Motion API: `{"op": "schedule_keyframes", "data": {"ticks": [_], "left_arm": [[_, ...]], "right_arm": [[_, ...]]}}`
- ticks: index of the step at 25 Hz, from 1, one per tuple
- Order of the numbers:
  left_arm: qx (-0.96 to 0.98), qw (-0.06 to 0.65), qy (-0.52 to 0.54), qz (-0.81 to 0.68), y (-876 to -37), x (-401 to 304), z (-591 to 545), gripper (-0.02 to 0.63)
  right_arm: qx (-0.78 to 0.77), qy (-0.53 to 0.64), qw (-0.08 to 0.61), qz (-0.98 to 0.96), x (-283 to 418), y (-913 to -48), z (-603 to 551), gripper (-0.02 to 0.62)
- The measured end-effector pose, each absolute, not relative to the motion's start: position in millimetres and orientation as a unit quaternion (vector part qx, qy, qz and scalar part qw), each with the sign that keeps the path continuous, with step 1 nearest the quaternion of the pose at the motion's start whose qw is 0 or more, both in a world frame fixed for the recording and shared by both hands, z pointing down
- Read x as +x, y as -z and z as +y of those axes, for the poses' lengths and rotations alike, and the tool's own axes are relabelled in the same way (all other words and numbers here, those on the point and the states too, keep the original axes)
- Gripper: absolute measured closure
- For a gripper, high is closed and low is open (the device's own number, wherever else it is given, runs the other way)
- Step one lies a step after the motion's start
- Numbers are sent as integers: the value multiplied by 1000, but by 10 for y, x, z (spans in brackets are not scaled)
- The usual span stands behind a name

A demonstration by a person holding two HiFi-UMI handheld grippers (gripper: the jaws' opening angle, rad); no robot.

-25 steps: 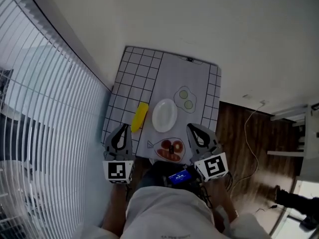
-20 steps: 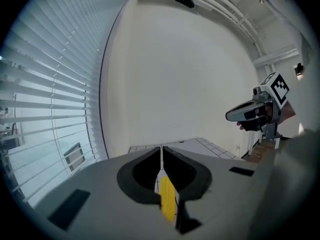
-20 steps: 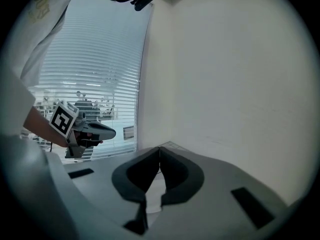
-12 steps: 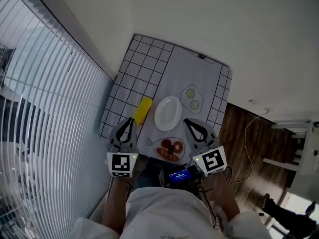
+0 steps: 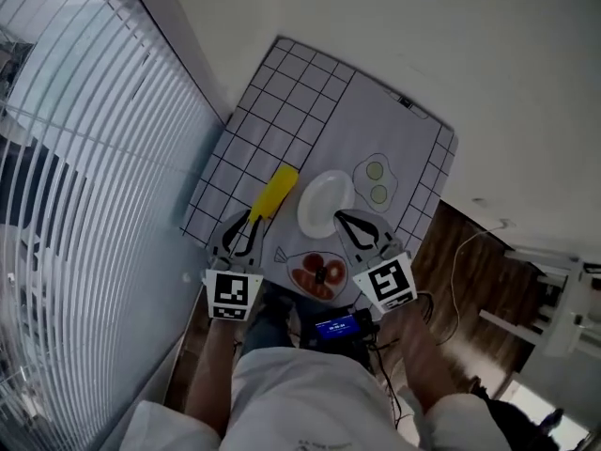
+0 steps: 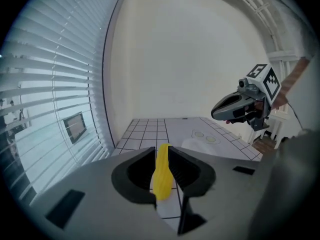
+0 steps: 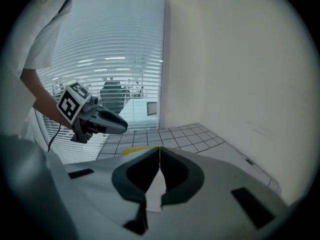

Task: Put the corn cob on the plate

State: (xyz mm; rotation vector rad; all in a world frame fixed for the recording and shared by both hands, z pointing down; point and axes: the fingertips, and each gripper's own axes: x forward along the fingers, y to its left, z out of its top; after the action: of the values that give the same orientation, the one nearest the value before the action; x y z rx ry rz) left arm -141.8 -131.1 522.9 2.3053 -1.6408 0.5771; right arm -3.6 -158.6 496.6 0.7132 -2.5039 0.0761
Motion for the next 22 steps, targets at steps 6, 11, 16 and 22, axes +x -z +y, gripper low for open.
{"op": "schedule_keyframes", "data": {"ticks": [6,11,16,22], "left_arm": [[789,145,-212,-558,-5441,-1396,-1282,512],[789,159,-219,-552,-5595,-1365,-1277,491],[785,165,-248,-544,-5816,-1360,-1295,457],[785,183,-267,-529,-6025,-1376,-1359,442]], "right_arm": [[223,-17,286,-932,-212,-5113,-1718,588],[182,-2,306,-934,-388,-5246,-1786,588],[145,8,326,-934,-547,-5419,-1816,569],[104,21,337,-936,-765,-5613,-1871,544]]}}
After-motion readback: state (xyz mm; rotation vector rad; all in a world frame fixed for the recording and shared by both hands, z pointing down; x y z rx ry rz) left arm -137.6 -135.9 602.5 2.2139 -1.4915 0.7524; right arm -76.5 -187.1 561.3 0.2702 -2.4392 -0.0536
